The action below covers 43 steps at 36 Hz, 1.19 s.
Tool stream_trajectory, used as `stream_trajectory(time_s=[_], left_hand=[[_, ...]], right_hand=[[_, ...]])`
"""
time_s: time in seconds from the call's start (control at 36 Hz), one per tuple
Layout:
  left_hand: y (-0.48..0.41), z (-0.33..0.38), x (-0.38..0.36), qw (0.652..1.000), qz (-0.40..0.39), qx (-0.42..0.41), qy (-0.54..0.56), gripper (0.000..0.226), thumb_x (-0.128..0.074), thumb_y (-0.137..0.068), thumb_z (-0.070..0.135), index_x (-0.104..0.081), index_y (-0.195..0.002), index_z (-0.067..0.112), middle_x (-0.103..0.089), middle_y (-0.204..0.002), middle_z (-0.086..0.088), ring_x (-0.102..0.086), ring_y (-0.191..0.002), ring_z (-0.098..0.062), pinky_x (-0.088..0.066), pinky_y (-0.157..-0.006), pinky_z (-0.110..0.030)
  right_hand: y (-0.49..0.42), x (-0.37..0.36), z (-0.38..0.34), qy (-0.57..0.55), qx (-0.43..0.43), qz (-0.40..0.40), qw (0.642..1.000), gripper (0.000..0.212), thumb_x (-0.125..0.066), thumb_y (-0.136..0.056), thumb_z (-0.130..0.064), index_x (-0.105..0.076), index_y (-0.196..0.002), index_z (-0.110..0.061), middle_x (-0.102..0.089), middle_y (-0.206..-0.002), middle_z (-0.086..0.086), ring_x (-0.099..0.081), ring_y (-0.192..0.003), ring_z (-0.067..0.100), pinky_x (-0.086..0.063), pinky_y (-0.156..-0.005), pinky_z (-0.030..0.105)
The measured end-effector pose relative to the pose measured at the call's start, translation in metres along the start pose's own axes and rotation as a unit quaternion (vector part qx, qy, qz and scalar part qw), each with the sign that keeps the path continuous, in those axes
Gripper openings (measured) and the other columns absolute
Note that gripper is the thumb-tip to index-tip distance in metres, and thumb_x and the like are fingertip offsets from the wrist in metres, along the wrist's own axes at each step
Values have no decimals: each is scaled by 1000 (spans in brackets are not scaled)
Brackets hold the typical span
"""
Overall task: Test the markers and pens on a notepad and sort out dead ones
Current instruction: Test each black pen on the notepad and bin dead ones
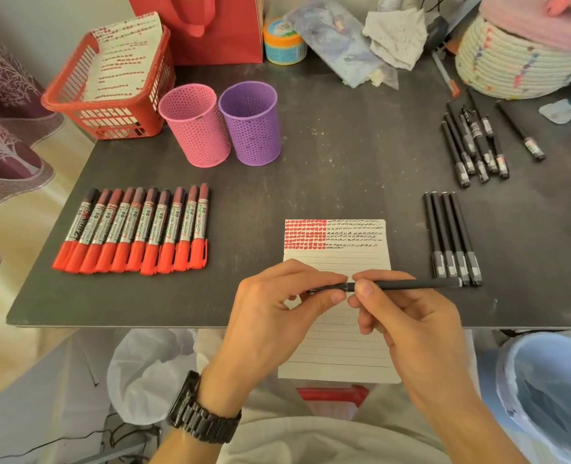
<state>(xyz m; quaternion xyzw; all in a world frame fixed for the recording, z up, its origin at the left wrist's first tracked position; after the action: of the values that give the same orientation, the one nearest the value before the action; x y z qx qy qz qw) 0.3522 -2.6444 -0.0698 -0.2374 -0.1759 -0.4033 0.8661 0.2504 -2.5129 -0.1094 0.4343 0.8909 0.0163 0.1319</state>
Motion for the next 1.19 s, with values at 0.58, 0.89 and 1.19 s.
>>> stream_trajectory(time_s=[0.58, 0.89, 1.19], left_hand=[[-37, -65, -11, 953, -76, 39, -291, 49, -52, -94, 53, -54, -140, 38, -41, -154, 13, -32, -145, -12, -19, -116, -29], [-36, -70, -11, 949, -72, 54, -302, 50, -43, -95, 58, -50, -142, 42, -38, -155, 17, -30, -145, -8, -19, -116, -29], [-36, -71, -12, 954, -65, 56, -288, 51, -41, -94, 60, -52, -140, 42, -40, -154, 17, -32, -145, -9, -26, -116, -36]], right_hand=[[-91, 139, -82, 446, -48, 31, 893, 42, -79, -86, -28, -50, -114, -41, -77, -82, -12, -75, -69, 10, -57, -87, 43], [-113, 162, -52, 586, -111, 10, 802, 42, -76, -87, -37, -57, -124, -31, -72, -68, -22, -68, -64, 0, -55, -79, 35], [-114, 163, -48, 579, -81, 14, 811, 32, -70, -92, -39, -59, -122, -37, -70, -69, -21, -66, -62, -4, -49, -67, 25]])
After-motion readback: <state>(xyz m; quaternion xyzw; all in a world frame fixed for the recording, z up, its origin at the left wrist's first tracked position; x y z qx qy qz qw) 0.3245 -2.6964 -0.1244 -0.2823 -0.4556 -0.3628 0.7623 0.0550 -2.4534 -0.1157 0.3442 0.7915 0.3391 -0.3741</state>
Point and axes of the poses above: each hand's wrist, its own y-axis away from the middle knuckle, its own x-axis out of the back of the hand, z = x × y, the point moved 10 cm from there along -y, towards the middle knuckle
